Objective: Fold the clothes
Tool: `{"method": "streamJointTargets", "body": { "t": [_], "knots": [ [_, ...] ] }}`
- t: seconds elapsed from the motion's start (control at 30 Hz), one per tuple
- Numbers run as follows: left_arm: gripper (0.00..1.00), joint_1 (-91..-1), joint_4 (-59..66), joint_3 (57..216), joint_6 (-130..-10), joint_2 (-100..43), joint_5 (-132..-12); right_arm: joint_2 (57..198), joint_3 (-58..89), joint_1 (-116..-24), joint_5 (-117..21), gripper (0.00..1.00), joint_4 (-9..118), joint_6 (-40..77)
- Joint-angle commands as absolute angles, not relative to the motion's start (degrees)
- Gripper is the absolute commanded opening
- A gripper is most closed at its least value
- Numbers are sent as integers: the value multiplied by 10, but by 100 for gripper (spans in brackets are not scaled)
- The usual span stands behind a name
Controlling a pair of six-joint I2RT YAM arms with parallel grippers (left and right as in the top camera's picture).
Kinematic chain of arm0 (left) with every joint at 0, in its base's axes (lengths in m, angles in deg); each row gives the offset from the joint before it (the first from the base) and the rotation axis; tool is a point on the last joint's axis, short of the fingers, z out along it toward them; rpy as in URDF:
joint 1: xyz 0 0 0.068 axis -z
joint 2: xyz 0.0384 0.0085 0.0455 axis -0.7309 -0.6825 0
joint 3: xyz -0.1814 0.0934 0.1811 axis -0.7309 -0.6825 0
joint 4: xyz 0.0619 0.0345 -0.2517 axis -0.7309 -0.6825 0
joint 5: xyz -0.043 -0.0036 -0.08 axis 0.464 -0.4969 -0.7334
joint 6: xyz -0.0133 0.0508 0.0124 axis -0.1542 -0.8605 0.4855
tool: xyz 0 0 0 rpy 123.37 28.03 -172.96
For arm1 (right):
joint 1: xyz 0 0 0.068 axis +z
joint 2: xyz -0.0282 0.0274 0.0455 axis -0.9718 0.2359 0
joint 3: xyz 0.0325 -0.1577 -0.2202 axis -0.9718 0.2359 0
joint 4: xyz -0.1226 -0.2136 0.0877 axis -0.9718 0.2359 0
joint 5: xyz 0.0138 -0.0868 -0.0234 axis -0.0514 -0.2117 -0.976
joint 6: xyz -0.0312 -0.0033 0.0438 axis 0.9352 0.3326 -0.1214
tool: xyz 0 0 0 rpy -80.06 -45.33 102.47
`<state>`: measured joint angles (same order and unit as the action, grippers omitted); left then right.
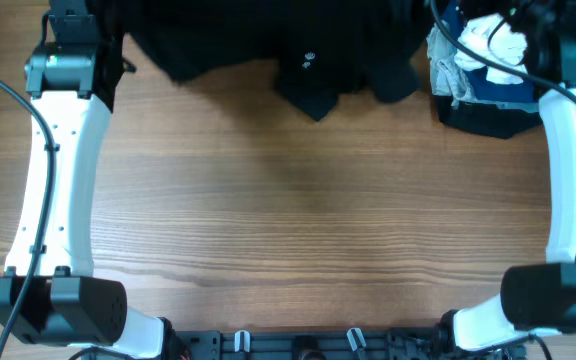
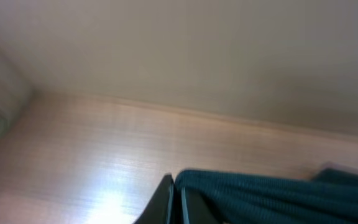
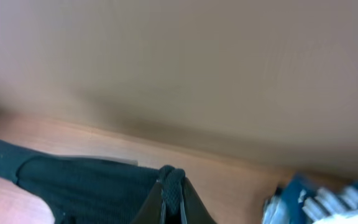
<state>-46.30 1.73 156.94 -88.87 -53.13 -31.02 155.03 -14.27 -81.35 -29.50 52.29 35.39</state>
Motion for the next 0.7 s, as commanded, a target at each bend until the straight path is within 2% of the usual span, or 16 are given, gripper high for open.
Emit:
{"method": "streamJointTargets", "body": {
  "t": [0.0,0.3,0.67],
  "knots": [
    [4,-513,-64,1574,-890,-534,-280,1575,-148,-837,-340,4,569,368],
    [4,-508,-93,1583,-869,-489,-314,1515,-149,-837,-321,4,623,368],
    [4,-449,-153,1584,-848,-255,-313,1289,-149,-837,-344,4,752,366]
  ]
}}
